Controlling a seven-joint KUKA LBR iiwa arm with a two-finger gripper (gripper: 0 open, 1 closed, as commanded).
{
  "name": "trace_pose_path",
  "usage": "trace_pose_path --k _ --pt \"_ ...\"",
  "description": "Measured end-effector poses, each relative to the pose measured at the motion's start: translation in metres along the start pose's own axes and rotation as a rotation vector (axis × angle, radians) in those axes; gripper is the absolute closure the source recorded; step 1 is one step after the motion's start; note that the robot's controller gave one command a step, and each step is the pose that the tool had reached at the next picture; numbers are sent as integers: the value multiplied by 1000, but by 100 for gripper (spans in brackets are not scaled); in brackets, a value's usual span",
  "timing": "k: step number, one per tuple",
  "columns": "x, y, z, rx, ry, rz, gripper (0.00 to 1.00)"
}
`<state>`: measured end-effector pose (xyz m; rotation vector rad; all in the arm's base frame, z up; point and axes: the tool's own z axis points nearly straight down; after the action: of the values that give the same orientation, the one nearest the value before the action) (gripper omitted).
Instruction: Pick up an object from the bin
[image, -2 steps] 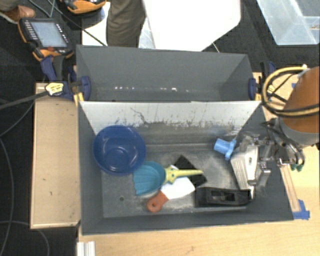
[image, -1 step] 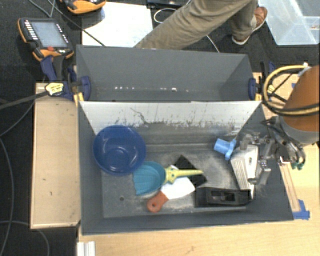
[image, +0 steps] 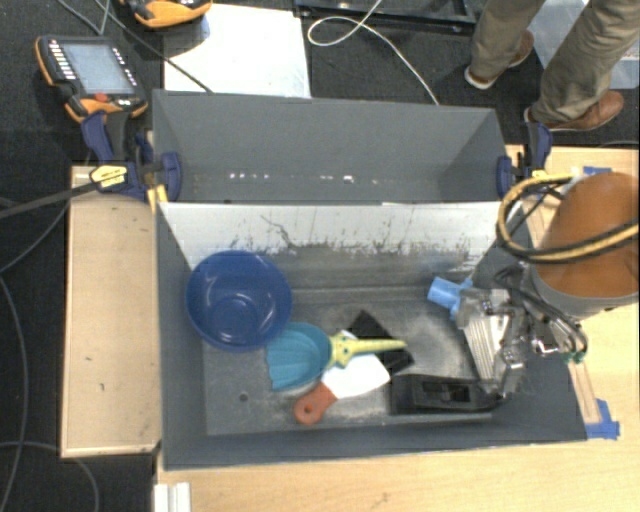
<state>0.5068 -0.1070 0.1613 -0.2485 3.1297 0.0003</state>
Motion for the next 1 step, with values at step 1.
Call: trace_pose_path --k 1 --pt "-13 12 74 1 -4 115 0"
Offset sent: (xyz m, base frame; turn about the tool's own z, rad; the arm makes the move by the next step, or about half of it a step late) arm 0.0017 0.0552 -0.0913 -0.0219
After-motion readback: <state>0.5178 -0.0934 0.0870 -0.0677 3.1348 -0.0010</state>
